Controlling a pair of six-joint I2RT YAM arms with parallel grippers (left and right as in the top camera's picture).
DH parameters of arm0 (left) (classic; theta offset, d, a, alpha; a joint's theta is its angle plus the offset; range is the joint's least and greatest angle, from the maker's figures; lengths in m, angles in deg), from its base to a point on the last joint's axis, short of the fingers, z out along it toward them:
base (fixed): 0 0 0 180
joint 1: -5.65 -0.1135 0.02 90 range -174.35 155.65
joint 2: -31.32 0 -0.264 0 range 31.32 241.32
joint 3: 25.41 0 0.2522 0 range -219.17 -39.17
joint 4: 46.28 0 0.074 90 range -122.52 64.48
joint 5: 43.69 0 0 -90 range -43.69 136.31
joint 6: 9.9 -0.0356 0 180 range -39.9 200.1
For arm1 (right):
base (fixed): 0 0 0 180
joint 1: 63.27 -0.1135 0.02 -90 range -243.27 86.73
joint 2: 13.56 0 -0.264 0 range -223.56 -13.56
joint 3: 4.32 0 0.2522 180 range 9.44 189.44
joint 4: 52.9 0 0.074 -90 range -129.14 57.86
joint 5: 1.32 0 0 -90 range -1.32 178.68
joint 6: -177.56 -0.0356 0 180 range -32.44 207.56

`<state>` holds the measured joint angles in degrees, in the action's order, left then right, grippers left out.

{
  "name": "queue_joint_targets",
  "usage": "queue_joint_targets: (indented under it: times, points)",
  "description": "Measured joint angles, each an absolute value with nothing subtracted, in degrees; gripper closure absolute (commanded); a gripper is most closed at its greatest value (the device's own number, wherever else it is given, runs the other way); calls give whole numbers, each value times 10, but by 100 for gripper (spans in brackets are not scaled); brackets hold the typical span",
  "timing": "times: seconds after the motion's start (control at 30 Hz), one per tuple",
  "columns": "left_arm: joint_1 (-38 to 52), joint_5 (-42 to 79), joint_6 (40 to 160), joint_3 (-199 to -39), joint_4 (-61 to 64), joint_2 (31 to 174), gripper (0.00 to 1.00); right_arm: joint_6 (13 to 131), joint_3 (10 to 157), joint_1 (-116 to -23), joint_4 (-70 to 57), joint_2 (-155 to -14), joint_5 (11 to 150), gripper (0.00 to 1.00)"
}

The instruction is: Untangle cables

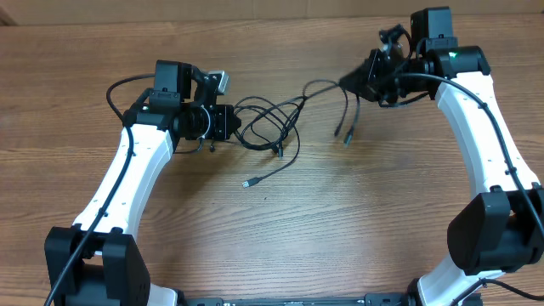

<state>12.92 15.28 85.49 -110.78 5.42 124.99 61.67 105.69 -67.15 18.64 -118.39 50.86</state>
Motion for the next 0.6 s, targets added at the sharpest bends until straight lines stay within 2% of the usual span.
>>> queue_joint_targets:
  times: [0.3, 0.6]
  points:
    - [129, 81, 815, -1108, 8, 1250, 96, 598, 1057, -672, 295, -1184, 810, 96]
    - [97, 40, 814, -1108, 8, 1250, 96, 592, 1047, -616, 296, -1184, 877, 96]
